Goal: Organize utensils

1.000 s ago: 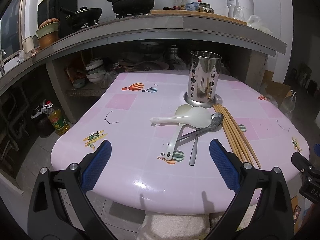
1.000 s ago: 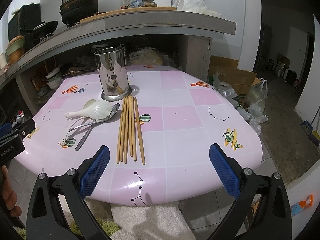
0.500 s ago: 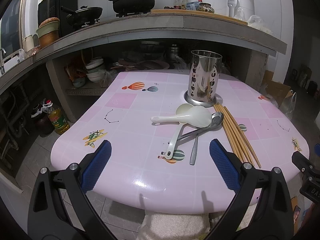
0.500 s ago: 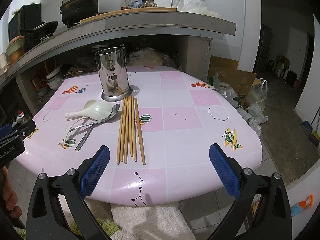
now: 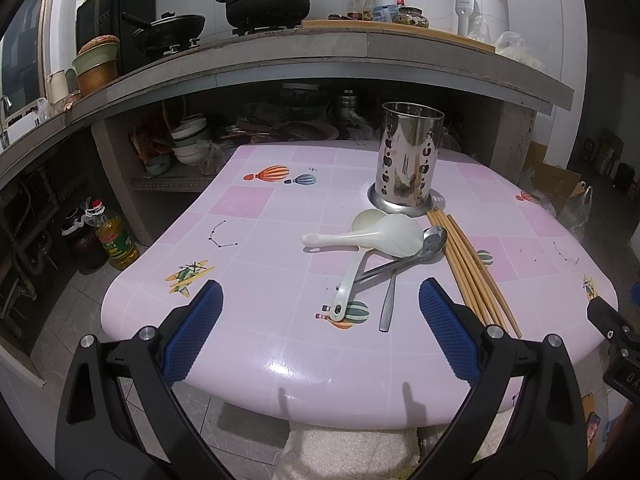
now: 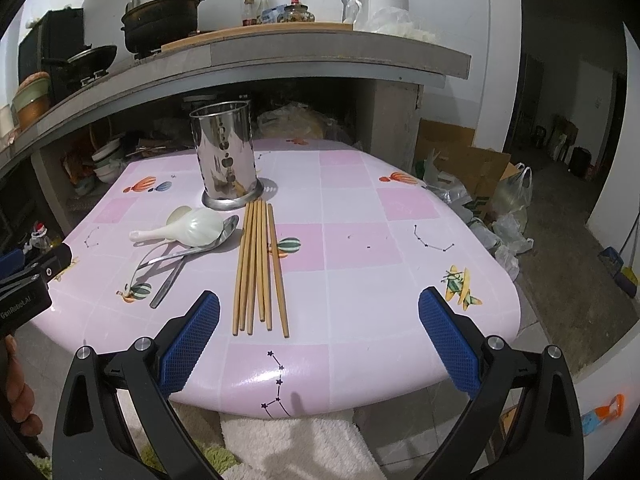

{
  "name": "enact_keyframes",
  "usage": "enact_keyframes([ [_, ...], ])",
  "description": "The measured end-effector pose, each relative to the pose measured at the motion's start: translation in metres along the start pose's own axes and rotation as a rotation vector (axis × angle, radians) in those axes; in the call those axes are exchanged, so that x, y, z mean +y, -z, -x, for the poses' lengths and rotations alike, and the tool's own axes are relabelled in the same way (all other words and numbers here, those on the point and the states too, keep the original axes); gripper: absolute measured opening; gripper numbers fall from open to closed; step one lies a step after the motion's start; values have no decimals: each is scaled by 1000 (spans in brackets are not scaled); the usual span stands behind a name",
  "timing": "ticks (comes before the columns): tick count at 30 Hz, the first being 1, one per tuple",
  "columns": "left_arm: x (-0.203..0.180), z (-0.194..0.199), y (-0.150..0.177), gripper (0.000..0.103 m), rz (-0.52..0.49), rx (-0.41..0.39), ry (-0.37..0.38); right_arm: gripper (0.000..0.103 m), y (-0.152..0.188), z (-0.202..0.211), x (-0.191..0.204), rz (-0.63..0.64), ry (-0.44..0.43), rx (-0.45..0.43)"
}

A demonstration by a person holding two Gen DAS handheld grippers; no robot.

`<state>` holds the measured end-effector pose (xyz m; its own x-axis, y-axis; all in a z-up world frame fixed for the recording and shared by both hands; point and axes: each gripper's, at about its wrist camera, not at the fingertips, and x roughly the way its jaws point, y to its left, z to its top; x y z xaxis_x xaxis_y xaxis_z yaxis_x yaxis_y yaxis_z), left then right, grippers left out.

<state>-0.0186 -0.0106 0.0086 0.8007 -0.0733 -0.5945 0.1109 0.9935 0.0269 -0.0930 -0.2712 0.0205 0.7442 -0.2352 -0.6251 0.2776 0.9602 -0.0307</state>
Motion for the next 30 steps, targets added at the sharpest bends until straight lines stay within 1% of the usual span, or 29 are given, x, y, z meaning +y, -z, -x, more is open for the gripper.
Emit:
enact_keyframes([
  [4, 0, 1, -3, 95, 6, -6, 1, 97, -4, 8, 3, 20, 18, -50],
  [7, 1, 2, -4, 95, 11, -8, 2, 97, -6, 11, 4, 29, 25, -72],
  [30, 5, 5, -5, 95, 21, -16, -2, 97, -8, 13, 0, 24, 49, -112],
])
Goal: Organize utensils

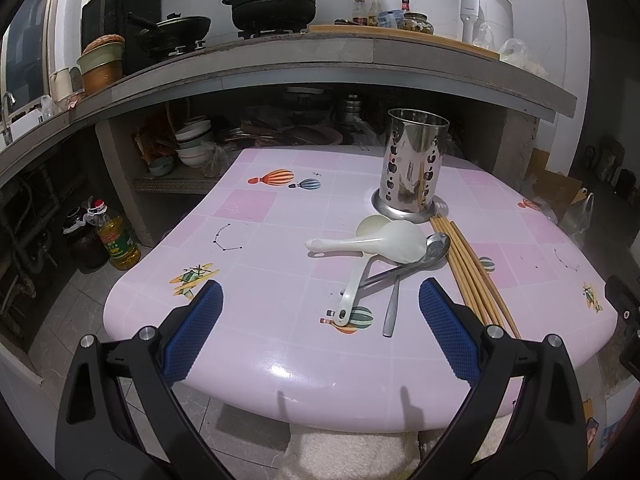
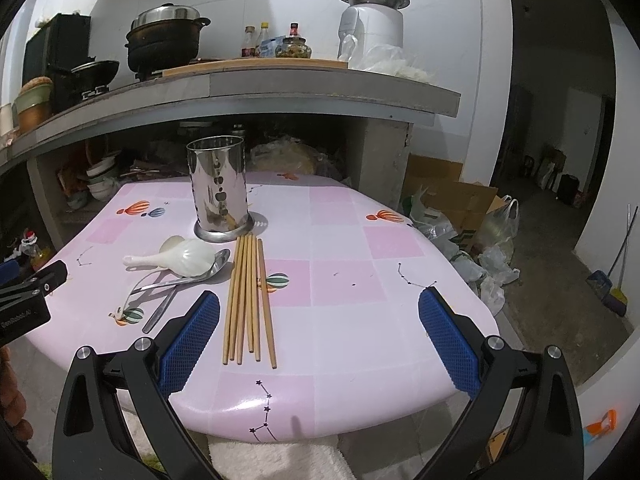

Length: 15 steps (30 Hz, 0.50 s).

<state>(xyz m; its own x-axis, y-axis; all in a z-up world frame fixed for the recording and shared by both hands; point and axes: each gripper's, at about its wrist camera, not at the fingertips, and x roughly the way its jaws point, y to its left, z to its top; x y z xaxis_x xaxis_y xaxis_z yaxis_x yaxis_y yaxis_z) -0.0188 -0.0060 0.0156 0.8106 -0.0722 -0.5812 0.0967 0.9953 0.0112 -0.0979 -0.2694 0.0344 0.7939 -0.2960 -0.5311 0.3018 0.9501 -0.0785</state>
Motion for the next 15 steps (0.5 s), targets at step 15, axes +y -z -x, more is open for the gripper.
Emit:
enact_keyframes([
  [15, 4, 1, -2, 95, 13, -17, -10, 97, -1, -1, -5, -3, 14, -11],
])
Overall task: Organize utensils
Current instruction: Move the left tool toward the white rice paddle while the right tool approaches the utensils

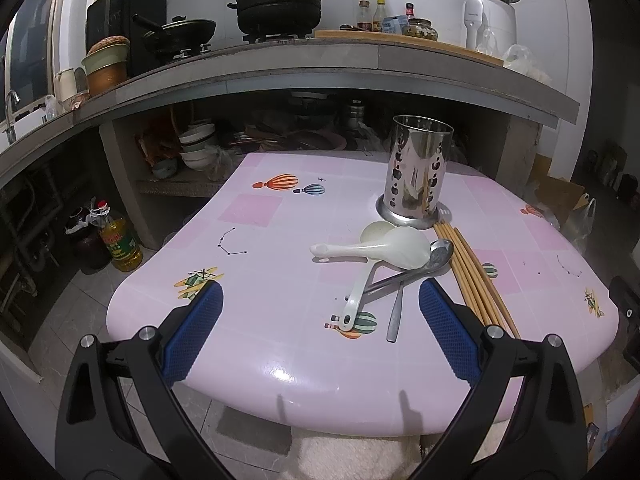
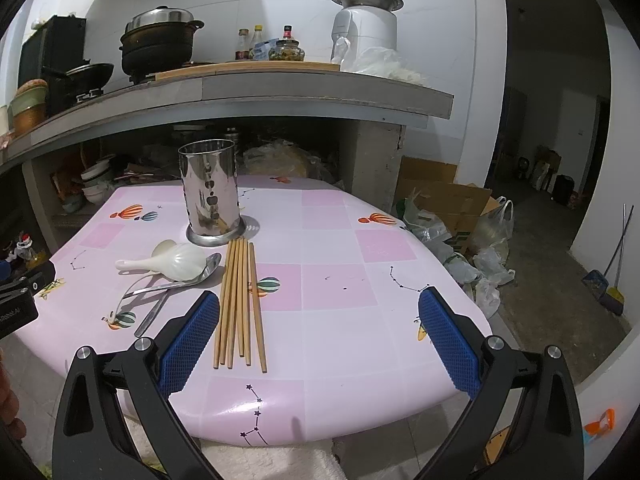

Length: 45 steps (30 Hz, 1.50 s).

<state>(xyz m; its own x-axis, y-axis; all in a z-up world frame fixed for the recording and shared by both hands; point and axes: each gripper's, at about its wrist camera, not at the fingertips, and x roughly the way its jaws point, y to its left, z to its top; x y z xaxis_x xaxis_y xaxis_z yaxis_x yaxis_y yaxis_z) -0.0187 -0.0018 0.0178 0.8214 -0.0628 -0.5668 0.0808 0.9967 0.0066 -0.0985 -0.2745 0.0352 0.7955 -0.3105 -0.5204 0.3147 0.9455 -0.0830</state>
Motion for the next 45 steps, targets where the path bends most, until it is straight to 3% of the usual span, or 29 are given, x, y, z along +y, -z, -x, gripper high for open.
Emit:
enact_keyframes([
  [26, -3, -4, 6, 95, -7, 30, 6, 97, 3, -1, 4, -1, -10, 16],
  [31, -8, -18, 13, 95, -29, 104, 8, 97, 12, -17, 4, -16, -39, 102],
  [39, -18, -69, 36, 95, -102, 322, -12, 97, 31, -64, 12, 21, -49, 269],
  [45, -22, -103, 28, 95, -124, 358, -21, 97, 23, -99, 18, 27, -56, 300],
])
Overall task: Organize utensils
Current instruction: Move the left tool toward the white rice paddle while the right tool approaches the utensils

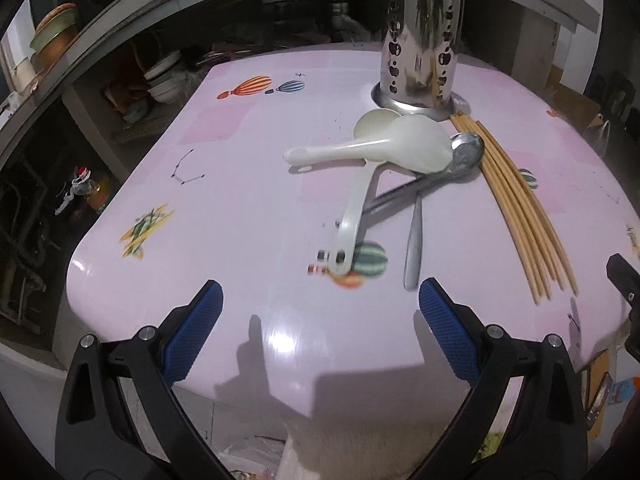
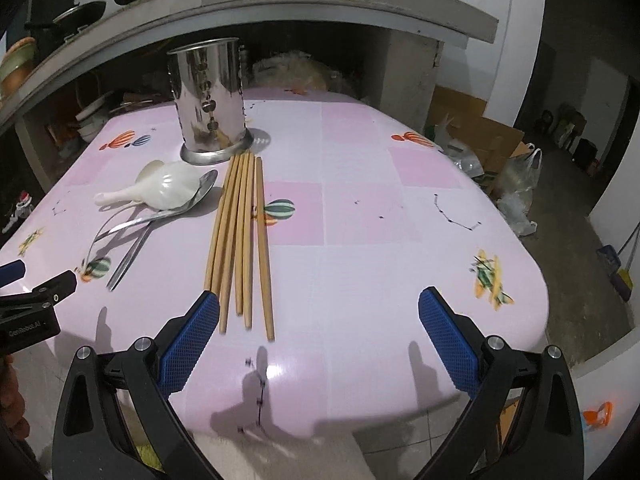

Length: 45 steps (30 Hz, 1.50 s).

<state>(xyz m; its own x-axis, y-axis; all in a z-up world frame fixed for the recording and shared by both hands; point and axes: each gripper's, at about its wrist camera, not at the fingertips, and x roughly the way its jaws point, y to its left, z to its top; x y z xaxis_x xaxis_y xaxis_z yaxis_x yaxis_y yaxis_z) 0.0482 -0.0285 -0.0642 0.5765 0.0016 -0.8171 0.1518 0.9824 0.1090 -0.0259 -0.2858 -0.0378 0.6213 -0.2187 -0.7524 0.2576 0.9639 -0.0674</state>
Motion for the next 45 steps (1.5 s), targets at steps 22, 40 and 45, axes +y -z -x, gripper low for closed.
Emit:
enact_keyframes([
  [22, 1, -61, -20, 95, -49, 132, 72, 97, -14, -76, -3, 3, -88, 170],
  [40, 11, -47, -20, 96, -44, 48, 107, 97, -47, -58, -27, -76, -236, 35],
  [45, 28, -31, -26, 96, 24, -66, 184, 96, -72, -56, -13, -75, -363, 14],
])
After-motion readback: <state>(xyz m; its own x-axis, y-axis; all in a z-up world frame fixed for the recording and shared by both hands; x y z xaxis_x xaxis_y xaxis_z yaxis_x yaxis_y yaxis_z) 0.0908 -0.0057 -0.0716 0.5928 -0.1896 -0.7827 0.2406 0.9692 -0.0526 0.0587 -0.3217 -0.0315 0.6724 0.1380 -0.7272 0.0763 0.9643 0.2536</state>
